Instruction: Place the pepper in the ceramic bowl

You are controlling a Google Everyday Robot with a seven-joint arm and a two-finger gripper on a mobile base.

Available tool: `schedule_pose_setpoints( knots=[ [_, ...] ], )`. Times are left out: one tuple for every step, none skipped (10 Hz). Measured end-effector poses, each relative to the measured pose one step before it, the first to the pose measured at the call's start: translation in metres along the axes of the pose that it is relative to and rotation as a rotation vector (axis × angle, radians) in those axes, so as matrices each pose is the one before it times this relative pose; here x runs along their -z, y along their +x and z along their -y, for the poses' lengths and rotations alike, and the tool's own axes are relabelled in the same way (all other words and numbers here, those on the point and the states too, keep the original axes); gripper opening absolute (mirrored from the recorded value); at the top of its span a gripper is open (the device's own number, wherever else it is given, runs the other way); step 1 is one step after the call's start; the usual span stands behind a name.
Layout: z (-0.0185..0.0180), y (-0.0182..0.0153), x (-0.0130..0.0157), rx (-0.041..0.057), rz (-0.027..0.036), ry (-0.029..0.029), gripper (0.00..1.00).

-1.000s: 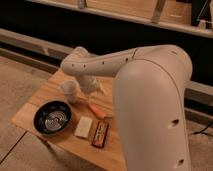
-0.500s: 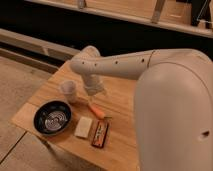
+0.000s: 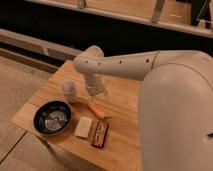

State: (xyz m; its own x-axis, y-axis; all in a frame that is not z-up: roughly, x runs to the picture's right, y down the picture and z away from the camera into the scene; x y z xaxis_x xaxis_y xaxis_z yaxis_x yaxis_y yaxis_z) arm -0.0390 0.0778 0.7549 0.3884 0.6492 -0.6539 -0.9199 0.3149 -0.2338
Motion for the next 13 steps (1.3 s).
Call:
schedule_pose_setpoints(
  knots=[
    [-0.00670,0.00226,-0.00939,-0.01603,-0.01652,-0.04518,0.65],
    [-0.00204,0.00131,-0.00941,-0.02090,-0.01560,-0.04393,0.65],
    [0.00205,0.00108,-0.00838,-0.02140,-0.01701,-0.03777,0.65],
    [0.00338,-0.00062,-0.00434,-0.00789,-0.00855,-0.01135,0.65],
    [0.00609,-0.00195,-0.00399,-0.00355,-0.00929,-0.00285,0.65],
    [0.00526,-0.00336,-0.00400,-0.00016,-0.01055,-0.00288,0.65],
    [0.00168,-0.00405,-0.00508,0.00279,-0.01065,-0.00979,0.65],
    [-0.00076,-0.00256,-0.00540,0.00315,-0.00754,-0.01168,0.65],
    [-0.00133,-0.00096,-0.00403,0.00306,-0.00528,-0.00784,0.65],
    [-0.00585,-0.00116,-0.00761,0.01004,-0.00719,-0.01492,0.65],
    [-0.00340,0.00077,-0.00392,0.00709,-0.00617,-0.00401,0.65],
    [-0.00206,0.00218,-0.00313,0.00658,-0.00580,0.00079,0.65],
    [-0.00023,0.00209,-0.00218,0.00396,-0.00387,0.00337,0.65]
  ],
)
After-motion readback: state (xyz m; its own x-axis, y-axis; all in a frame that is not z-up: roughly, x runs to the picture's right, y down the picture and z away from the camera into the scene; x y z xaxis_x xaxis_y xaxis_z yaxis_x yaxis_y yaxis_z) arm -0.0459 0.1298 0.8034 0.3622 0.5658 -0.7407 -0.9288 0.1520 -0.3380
